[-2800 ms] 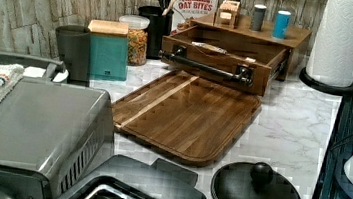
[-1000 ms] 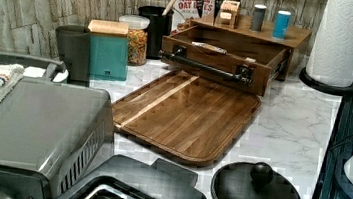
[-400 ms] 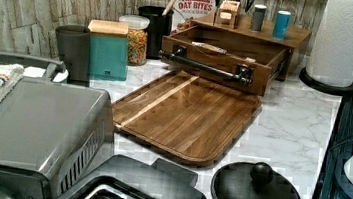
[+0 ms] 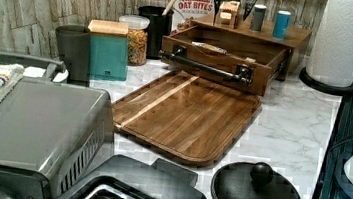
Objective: Pick up the butter.
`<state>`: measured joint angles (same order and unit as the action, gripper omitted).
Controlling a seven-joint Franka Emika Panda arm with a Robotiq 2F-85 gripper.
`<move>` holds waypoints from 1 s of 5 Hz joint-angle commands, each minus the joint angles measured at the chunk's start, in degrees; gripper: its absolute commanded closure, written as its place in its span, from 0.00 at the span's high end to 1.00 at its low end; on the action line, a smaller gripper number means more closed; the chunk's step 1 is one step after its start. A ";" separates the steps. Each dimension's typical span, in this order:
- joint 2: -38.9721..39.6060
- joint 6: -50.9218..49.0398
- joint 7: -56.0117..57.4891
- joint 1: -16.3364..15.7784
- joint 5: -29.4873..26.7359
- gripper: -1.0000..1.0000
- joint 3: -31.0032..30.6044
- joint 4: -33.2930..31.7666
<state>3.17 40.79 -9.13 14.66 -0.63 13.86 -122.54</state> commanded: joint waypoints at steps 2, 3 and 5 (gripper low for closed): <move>2.02 9.09 -4.69 3.55 -1.14 1.00 2.99 -11.57; 7.00 11.02 -2.93 4.33 -2.61 1.00 3.64 -6.42; 11.58 12.09 3.45 5.93 -9.03 1.00 2.44 -3.26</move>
<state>14.67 50.97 -8.98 17.15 -5.79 15.88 -132.16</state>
